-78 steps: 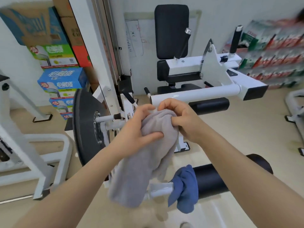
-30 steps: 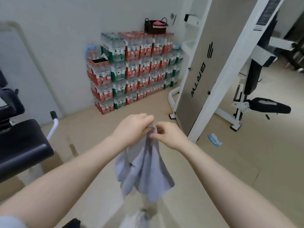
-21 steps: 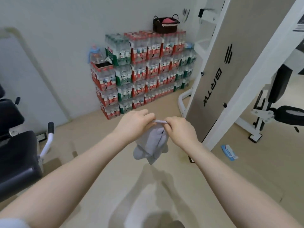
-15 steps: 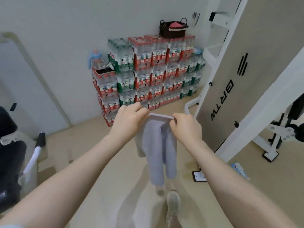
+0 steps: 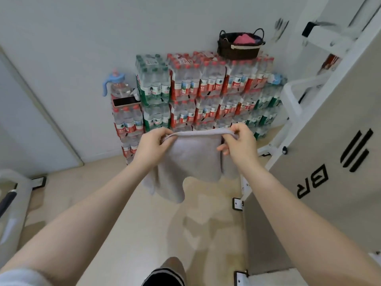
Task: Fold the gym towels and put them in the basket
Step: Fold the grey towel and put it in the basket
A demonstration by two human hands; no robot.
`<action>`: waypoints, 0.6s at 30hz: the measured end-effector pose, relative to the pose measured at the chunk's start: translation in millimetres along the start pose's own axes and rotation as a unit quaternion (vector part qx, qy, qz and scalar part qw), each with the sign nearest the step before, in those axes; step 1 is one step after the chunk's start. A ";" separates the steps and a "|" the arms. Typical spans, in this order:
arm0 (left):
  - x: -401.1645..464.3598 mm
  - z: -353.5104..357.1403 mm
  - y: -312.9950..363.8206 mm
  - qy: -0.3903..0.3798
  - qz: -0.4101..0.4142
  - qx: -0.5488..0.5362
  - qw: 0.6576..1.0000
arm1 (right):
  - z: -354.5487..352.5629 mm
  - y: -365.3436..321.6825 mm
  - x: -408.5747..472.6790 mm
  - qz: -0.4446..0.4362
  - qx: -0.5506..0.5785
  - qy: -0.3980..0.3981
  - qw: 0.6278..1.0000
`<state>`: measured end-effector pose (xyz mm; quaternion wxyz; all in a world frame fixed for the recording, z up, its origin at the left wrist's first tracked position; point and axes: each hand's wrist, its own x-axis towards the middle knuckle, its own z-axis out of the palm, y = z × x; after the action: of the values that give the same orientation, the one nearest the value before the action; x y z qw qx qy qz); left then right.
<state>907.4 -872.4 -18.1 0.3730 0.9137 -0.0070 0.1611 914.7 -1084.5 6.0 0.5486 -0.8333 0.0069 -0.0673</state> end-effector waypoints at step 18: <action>373.4 85.2 -131.4 -0.050 -0.084 0.039 0.995 | 100.1 20.4 413.3 0.043 0.072 0.056 0.995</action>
<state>1303.5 -795.7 -52.6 0.3489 0.9317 0.0572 0.0838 1337.4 -1036.4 -8.4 0.6081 -0.7856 0.0691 -0.0905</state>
